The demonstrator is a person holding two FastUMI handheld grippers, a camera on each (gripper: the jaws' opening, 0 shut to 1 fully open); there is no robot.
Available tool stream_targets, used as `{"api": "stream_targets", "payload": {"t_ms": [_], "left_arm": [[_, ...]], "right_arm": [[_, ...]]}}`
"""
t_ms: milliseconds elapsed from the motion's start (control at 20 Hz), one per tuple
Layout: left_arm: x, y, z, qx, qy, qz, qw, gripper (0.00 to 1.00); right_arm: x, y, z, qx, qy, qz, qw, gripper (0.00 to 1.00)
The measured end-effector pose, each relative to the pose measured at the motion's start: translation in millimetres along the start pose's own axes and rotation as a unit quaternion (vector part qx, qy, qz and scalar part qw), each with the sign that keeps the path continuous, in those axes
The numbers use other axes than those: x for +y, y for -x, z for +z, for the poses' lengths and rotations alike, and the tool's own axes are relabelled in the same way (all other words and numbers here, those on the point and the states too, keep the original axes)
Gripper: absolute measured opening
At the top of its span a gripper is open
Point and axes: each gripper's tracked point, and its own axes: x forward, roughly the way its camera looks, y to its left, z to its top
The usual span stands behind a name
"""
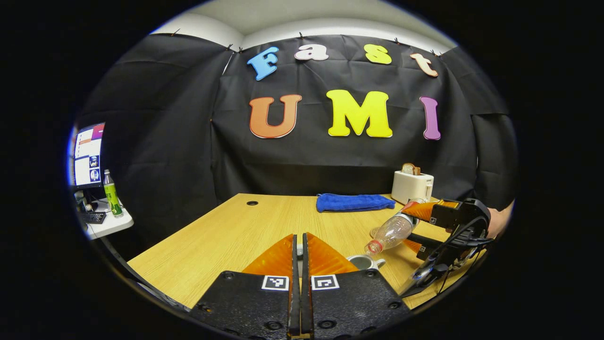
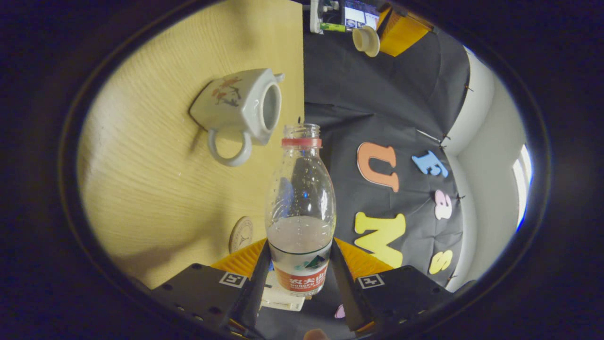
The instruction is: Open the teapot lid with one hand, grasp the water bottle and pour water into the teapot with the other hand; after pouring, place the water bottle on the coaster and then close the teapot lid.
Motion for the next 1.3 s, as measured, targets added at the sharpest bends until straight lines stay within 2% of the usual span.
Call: {"api": "stream_targets", "payload": {"t_ms": [650,1300], "left_arm": [[0.1,3.0,0.9,0.0,-0.001,-0.005,1.0,0.04],[5.0,5.2,1.7,0.0,0.0,-0.002,1.0,0.04]], "right_arm": [[-15.1,1.3,6.7,-0.016,0.098,-0.043,0.994,0.7],[-23.5,13.3,16.8,-0.037,0.182,-0.072,0.98,0.7]]}}
